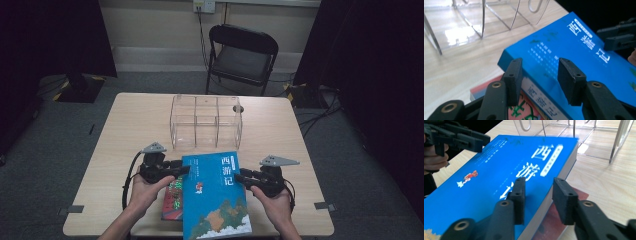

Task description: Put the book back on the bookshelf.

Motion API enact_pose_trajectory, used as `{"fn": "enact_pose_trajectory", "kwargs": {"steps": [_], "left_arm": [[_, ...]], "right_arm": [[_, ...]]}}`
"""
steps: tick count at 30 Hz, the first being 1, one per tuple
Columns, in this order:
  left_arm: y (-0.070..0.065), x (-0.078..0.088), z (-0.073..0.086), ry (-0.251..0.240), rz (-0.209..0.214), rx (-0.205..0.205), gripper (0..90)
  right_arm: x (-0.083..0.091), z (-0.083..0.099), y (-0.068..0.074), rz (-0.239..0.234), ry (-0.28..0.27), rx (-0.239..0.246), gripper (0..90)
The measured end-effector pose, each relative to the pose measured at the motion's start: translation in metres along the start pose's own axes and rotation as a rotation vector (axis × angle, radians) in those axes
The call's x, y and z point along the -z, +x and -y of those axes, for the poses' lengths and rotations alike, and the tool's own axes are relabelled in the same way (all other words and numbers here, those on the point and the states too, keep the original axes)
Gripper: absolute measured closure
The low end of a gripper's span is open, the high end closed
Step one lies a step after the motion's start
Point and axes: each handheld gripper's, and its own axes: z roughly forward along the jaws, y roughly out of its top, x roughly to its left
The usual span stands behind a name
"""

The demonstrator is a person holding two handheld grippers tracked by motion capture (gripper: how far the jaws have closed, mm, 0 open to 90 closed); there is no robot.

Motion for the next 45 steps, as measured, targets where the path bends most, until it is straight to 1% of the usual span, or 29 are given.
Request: {"fn": "enact_pose_trajectory", "kwargs": {"steps": [1, 2, 3, 4, 6, 9, 10, 11, 12, 15, 16, 18, 20, 23, 25, 26, 27, 28, 30, 32, 34, 37, 39, 40, 41, 43, 44, 45], "left_arm": [[-0.001, 0.0, 0.001, 0.004, -0.002, -0.006, 54.7], [-0.001, 0.001, 0.002, 0.007, 0.005, -0.007, 53.2], [-0.001, 0.0, 0.003, 0.003, 0.013, 0.001, 51.6], [0.001, 0.0, 0.005, 0.0, 0.028, 0.008, 50.7], [0.004, 0.001, 0.006, 0.005, 0.054, 0.017, 50.7], [0.006, 0.002, 0.008, -0.001, 0.072, 0.018, 50.8], [0.006, 0.002, 0.009, -0.002, 0.075, 0.018, 50.7], [0.005, 0.002, 0.009, -0.003, 0.075, 0.013, 50.7], [0.005, 0.003, 0.009, -0.004, 0.074, 0.01, 50.7], [0.005, 0.002, 0.011, -0.012, 0.073, 0.015, 50.3], [0.005, 0.002, 0.011, -0.013, 0.073, 0.014, 50.3], [0.004, 0.002, 0.012, -0.023, 0.07, 0.018, 50.2], [0.003, 0.001, 0.014, -0.032, 0.063, 0.014, 49.1], [0.002, 0.002, 0.014, -0.029, 0.059, 0.009, 48.7], [0.002, 0.002, 0.014, -0.029, 0.057, 0.009, 48.7], [0.002, 0.002, 0.014, -0.028, 0.056, 0.009, 48.5], [0.002, 0.002, 0.014, -0.031, 0.054, 0.009, 48.5], [0.001, 0.002, 0.014, -0.033, 0.05, 0.012, 48.0], [0.001, 0.001, 0.015, -0.035, 0.051, 0.012, 47.7], [0.001, 0.001, 0.015, -0.035, 0.052, 0.016, 47.7], [0.001, 0.001, 0.015, -0.033, 0.052, 0.014, 47.7], [0.002, 0.001, 0.015, -0.037, 0.055, 0.017, 47.7], [0.002, 0.002, 0.015, -0.031, 0.056, 0.017, 47.7], [0.002, 0.002, 0.015, -0.028, 0.059, 0.019, 47.2], [0.002, 0.001, 0.016, -0.03, 0.06, 0.024, 47.2], [0.003, 0.0, 0.016, -0.025, 0.061, 0.031, 43.6], [0.003, -0.001, 0.015, -0.022, 0.061, 0.046, 40.2], [0.003, -0.002, 0.015, -0.02, 0.059, 0.051, 40.2]], "right_arm": [[-0.002, -0.003, -0.001, 0.011, 0.003, -0.003, 56.3], [-0.002, -0.004, -0.001, 0.021, -0.002, -0.002, 55.7], [-0.004, -0.006, -0.003, 0.018, -0.014, -0.011, 54.5], [-0.004, -0.007, -0.003, 0.016, -0.018, -0.022, 52.0], [-0.007, -0.007, -0.005, 0.029, -0.023, -0.03, 48.2], [-0.01, -0.004, -0.009, 0.009, -0.022, -0.078, 46.2], [-0.012, -0.002, -0.01, -0.015, -0.024, -0.107, 46.3], [-0.012, -0.002, -0.01, -0.015, -0.024, -0.107, 46.3], [-0.013, -0.001, -0.011, -0.03, -0.026, -0.127, 46.4], [-0.016, 0.001, -0.01, -0.052, -0.028, -0.157, 49.2], [-0.016, 0.002, -0.007, -0.04, -0.034, -0.163, 49.7], [-0.016, 0.002, -0.007, -0.039, -0.031, -0.166, 50.1], [-0.015, 0.001, -0.007, -0.039, -0.021, -0.184, 52.8], [-0.011, -0.001, -0.001, -0.007, -0.025, -0.164, 58.0], [-0.008, -0.002, 0.0, -0.004, -0.032, -0.163, 60.0], [-0.005, -0.001, 0.001, -0.011, -0.048, -0.174, 63.0], [-0.005, -0.001, 0.001, -0.011, -0.048, -0.174, 63.0], [-0.002, -0.001, 0.002, -0.017, -0.059, -0.174, 63.7], [-0.001, -0.001, 0.003, -0.018, -0.059, -0.178, 63.4], [0.001, 0.0, 0.004, -0.025, -0.059, -0.199, 63.5], [0.001, 0.002, 0.005, -0.021, -0.052, -0.197, 63.4], [0.003, 0.004, 0.005, -0.045, -0.041, -0.236, 63.5], [0.005, 0.007, 0.005, -0.059, -0.031, -0.252, 63.5], [0.006, 0.008, 0.005, -0.069, -0.028, -0.271, 63.4], [0.006, 0.008, 0.005, -0.069, -0.028, -0.271, 63.4], [0.005, 0.009, 0.002, -0.083, -0.026, -0.295, 63.4], [0.003, 0.008, 0.0, -0.087, -0.022, -0.304, 61.8], [0.003, 0.008, 0.0, -0.087, -0.022, -0.304, 61.8]]}}
